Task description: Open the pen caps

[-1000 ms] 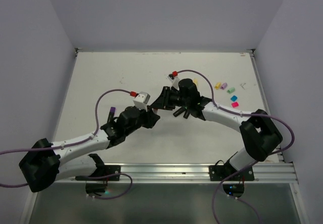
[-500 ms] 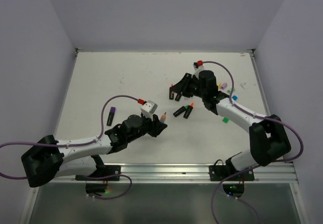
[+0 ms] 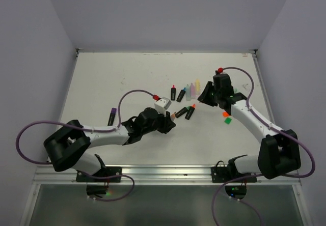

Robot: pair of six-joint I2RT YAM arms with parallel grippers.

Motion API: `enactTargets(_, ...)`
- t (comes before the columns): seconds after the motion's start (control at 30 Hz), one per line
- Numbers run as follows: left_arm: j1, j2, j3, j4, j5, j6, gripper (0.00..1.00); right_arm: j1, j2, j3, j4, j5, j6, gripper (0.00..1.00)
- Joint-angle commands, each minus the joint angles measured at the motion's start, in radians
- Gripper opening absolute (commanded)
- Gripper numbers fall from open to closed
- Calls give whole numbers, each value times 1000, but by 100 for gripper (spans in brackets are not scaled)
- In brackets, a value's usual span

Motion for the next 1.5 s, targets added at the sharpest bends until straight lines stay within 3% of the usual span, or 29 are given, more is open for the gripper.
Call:
enactTargets(0.0, -4, 106, 87, -18, -40, -14, 0, -65, -58, -55, -182, 116, -57, 0)
enactTargets(0.23, -4, 279, 201, -44, 3, -34, 0, -114, -149, -138, -310, 239, -60, 0)
enactTargets(0.37, -4, 341, 228, -73, 3, -42, 0, -120, -117, -146, -348, 279, -49, 0)
enactTargets(0.67, -3, 444, 290, -100, 32, -41, 16, -149, -43, -192, -317, 305, -37, 1)
enactTargets(1.0, -3, 352, 258, -159, -53, -34, 55, -154, 9, -189, -265, 282, -63, 43)
enactTargets(1.07, -3, 318, 244, -168, -76, -30, 58, -154, -2, -186, -261, 293, -71, 54)
enactTargets(1.2, 2, 249, 231, -202, -109, -24, 63, -154, -25, -163, -271, 294, -91, 66)
enactTargets(1.27, 6, 196, 241, -254, -142, -22, 65, -153, -46, -146, -276, 284, -98, 68)
enactTargets(1.37, 17, 110, 251, -369, -225, -28, 76, -151, -92, -117, -287, 247, -108, 68)
enactTargets(1.47, 39, 28, 227, -516, -303, -86, 78, -140, -134, -77, -299, 221, -126, 68)
